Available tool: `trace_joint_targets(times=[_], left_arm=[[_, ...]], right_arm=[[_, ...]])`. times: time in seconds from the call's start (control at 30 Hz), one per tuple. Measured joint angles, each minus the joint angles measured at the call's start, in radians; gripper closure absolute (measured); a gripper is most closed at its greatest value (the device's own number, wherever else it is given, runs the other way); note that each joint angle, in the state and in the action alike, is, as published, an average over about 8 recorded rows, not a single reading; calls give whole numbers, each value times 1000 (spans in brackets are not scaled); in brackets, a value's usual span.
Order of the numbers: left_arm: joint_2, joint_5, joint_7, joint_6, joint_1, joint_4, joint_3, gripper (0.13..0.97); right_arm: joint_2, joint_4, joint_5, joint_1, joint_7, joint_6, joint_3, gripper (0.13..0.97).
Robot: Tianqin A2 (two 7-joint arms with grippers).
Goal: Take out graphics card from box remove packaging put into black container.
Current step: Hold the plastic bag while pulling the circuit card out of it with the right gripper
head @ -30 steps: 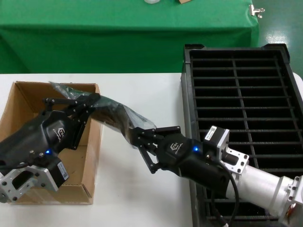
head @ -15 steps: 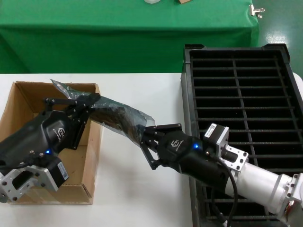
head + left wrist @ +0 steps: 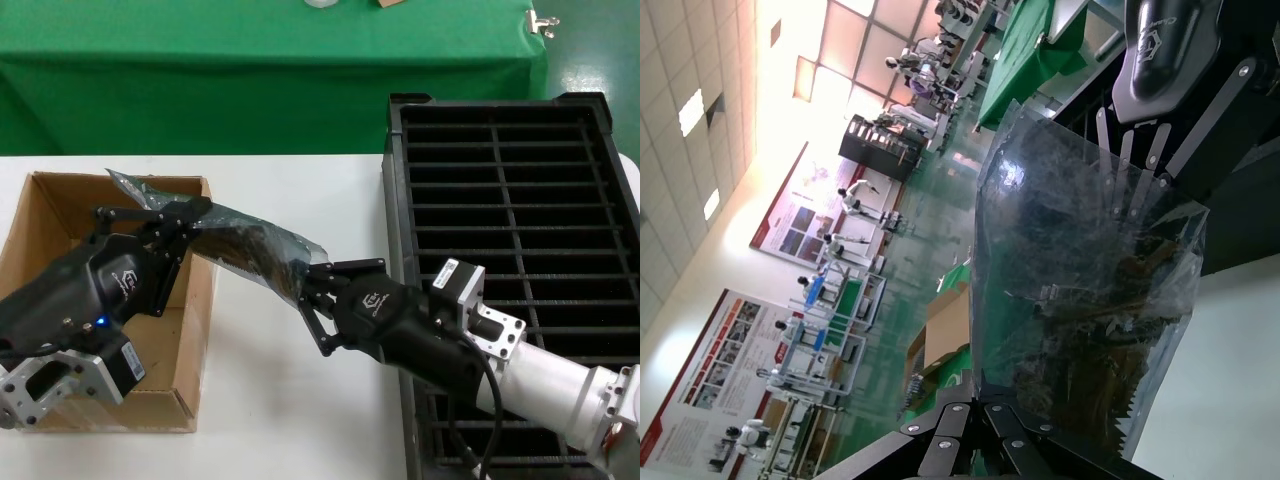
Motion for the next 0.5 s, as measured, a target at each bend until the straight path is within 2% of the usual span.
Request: trace_joint_targets(times=[0.2,0.5], left_arm=[[0,0,0,0,0,0,0,958],[0,0,0,0,0,0,0,958]], right_arm=[[4,5,3,-5,-7,2,7,939],[5,4,10,-5,-16,7,20,849]])
